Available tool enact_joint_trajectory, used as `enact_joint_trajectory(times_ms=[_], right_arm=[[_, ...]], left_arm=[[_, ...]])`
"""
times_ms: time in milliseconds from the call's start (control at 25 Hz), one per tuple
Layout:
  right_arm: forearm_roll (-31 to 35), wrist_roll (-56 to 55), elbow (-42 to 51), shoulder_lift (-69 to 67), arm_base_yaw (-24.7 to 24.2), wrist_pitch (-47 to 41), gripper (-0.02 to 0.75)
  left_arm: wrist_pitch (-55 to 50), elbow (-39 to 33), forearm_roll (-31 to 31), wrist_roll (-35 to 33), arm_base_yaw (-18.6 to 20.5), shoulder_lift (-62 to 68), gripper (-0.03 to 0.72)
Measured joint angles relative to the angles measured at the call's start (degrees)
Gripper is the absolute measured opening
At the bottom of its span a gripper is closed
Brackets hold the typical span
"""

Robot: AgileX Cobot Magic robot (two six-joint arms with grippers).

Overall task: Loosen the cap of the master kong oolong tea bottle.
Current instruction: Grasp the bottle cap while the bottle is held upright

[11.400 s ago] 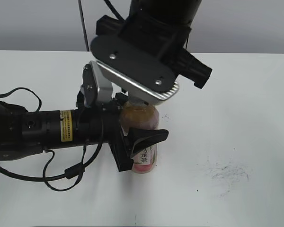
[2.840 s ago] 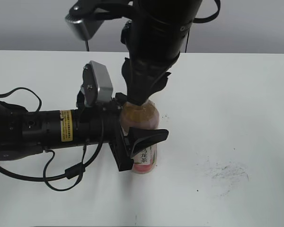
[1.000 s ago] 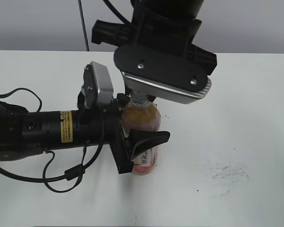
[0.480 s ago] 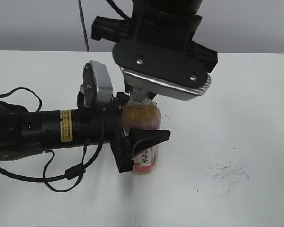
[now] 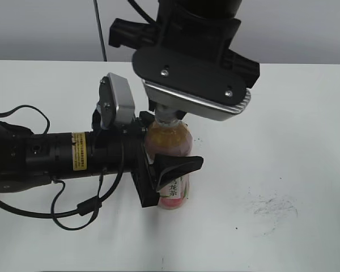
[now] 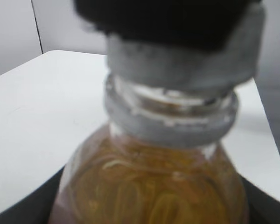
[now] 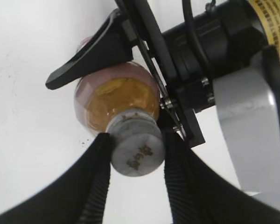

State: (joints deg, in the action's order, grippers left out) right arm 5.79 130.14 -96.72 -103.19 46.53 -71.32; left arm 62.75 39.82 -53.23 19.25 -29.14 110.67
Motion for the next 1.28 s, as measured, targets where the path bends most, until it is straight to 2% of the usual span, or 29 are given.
enact_joint_trajectory(times_ms=[440, 520, 600, 880, 960, 1120, 1280], right_arm=[[0.5, 12.3, -0.1, 0.0, 0.0, 0.0, 0.260], [0.4, 13.3, -0.3, 0.2, 0.0, 0.0, 0.181], [1.8, 13.5, -0.7, 0.6, 0.1, 0.6, 0.146], [3.3, 10.7, -0.8, 0.8, 0.1, 1.3, 0.150], [3.2, 7.1, -0.8, 0.8, 0.1, 1.3, 0.157], [0.9, -7.9, -0.8, 1.0, 0.1, 1.3, 0.179], [0.2, -32.6, -0.8, 1.0, 0.1, 1.3, 0.307]], left_arm=[[-0.5, 0.0, -0.1, 0.0, 0.0, 0.0, 0.447], [-0.7, 0.0, 0.2, 0.4, 0.1, 0.0, 0.447], [-0.8, 0.0, 0.4, 0.5, 0.1, 0.0, 0.447], [-0.8, 0.0, 0.5, 0.6, 0.1, 0.0, 0.447], [-0.8, 0.0, 0.5, 0.6, 0.1, 0.0, 0.447], [-0.8, 0.0, 0.5, 0.6, 0.1, 0.0, 0.447], [-0.8, 0.0, 0.5, 0.6, 0.1, 0.0, 0.447]])
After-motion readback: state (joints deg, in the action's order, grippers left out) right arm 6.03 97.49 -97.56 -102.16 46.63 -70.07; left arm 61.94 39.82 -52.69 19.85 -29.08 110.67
